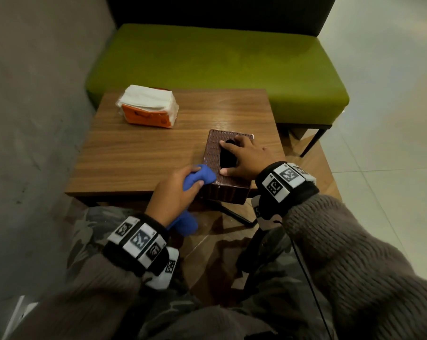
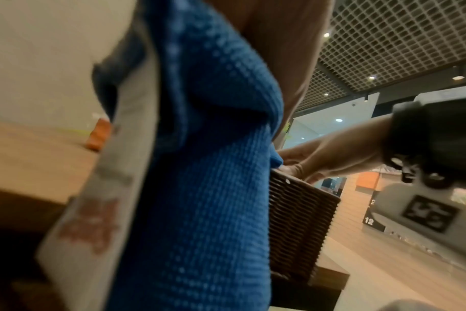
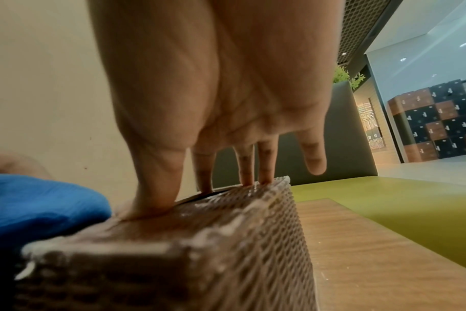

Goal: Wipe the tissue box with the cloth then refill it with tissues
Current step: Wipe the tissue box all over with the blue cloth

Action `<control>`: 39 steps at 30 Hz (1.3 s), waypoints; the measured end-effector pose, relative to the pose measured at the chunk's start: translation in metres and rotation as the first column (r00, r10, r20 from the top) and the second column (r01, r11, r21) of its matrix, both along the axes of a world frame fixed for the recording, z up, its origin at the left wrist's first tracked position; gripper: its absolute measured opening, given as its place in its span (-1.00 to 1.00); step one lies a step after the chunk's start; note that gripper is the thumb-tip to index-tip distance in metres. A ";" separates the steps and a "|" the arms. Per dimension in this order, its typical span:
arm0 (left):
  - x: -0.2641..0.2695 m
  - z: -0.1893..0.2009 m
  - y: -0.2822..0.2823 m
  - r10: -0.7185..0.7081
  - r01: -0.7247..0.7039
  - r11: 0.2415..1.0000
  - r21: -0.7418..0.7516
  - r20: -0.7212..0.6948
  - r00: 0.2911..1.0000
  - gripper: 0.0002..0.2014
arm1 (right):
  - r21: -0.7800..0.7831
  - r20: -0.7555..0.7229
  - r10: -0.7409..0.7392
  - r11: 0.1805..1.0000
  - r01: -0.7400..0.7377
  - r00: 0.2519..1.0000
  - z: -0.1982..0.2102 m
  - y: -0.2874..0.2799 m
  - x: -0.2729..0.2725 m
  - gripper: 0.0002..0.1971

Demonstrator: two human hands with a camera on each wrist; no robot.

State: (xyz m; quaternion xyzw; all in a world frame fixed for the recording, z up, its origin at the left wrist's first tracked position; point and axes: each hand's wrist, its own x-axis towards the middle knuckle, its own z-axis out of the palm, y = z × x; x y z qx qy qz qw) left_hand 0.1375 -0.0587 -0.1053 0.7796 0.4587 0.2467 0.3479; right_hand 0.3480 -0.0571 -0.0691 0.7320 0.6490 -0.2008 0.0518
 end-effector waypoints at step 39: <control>0.003 -0.017 0.003 0.162 -0.169 0.981 0.091 0.085 0.983 -0.67 | 0.061 -0.039 0.057 0.997 -0.054 0.998 -0.011 0.002 -0.020 -0.34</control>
